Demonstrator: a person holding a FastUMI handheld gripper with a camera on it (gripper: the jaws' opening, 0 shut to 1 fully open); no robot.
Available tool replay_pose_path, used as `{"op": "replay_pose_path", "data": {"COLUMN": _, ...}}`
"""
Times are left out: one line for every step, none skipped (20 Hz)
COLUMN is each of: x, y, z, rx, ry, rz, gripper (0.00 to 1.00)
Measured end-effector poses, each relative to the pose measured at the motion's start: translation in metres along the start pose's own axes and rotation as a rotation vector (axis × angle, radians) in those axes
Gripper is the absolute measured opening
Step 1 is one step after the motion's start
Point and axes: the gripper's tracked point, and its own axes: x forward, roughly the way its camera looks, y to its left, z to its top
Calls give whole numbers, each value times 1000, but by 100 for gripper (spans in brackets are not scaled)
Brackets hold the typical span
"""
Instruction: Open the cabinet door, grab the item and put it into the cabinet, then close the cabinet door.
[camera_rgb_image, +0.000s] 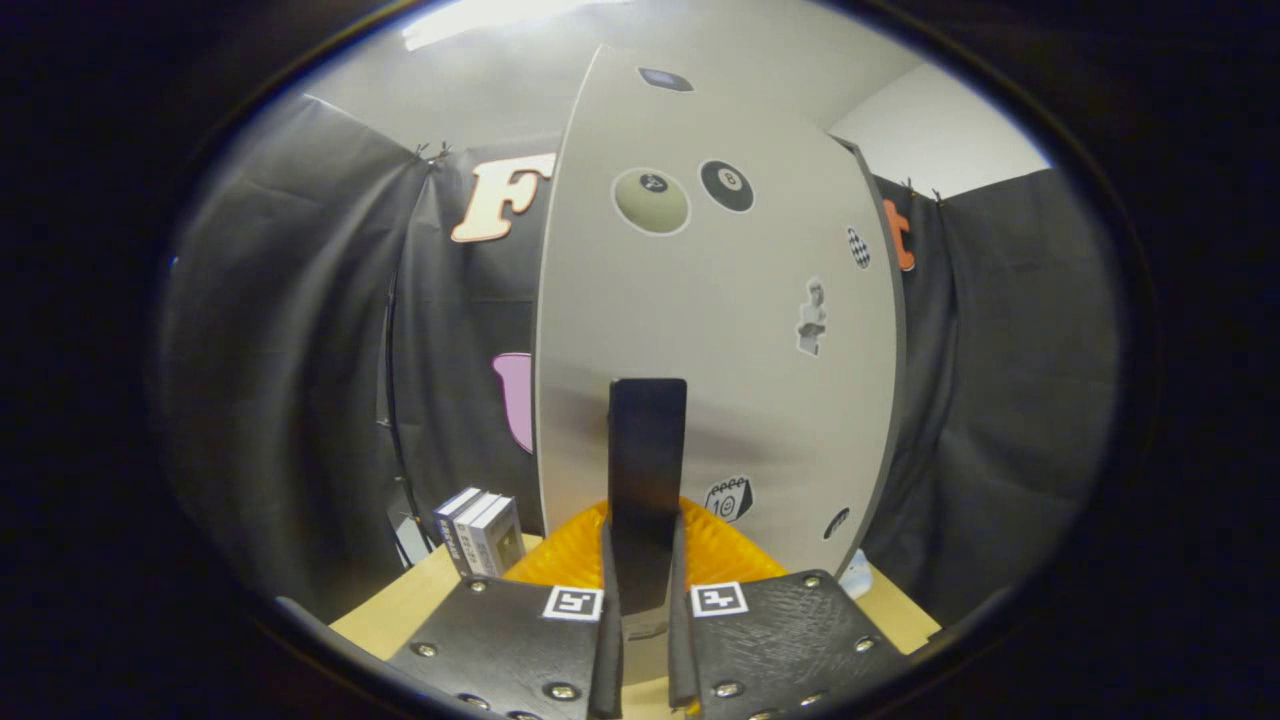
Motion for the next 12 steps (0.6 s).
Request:
{"op": "replay_pose_path", "data": {"x": -2, "y": -1, "z": 0, "rx": 2, "ry": 0, "rz": -1, "gripper": 18}}
{"op": "replay_pose_path", "data": {"x": -4, "y": -3, "z": 0, "rx": 2, "ry": 1, "rz": -2, "gripper": 18}}
{"op": "replay_pose_path", "data": {"x": -6, "y": -4, "z": -1, "rx": 2, "ry": 2, "rz": -4, "gripper": 18}}
{"op": "replay_pose_path", "data": {"x": -7, "y": -5, "z": -1, "rx": 3, "ry": 3, "rz": -5, "gripper": 18}}
{"op": "replay_pose_path", "data": {"x": -9, "y": -6, "z": -1, "rx": 5, "ry": 7, "rz": -6, "gripper": 18}}
{"op": "replay_pose_path", "data": {"x": -10, "y": -7, "z": -1, "rx": 10, "ry": 9, "rz": -8, "gripper": 18}}
{"op": "replay_pose_path", "data": {"x": -13, "y": -7, "z": -2, "rx": 16, "ry": 13, "rz": -13, "gripper": 18}}
{"op": "replay_pose_path", "data": {"x": -15, "y": -9, "z": -1, "rx": 19, "ry": 17, "rz": -18, "gripper": 18}}
{"op": "replay_pose_path", "data": {"x": -16, "y": -11, "z": -2, "rx": 20, "ry": 22, "rz": -24, "gripper": 18}}
{"op": "replay_pose_path", "data": {"x": -18, "y": -12, "z": -2, "rx": 20, "ry": 26, "rz": -30, "gripper": 18}}
{"op": "replay_pose_path", "data": {"x": -21, "y": -15, "z": -3, "rx": 17, "ry": 29, "rz": -38, "gripper": 18}}
{"op": "replay_pose_path", "data": {"x": -24, "y": -18, "z": -2, "rx": 15, "ry": 31, "rz": -47, "gripper": 18}}
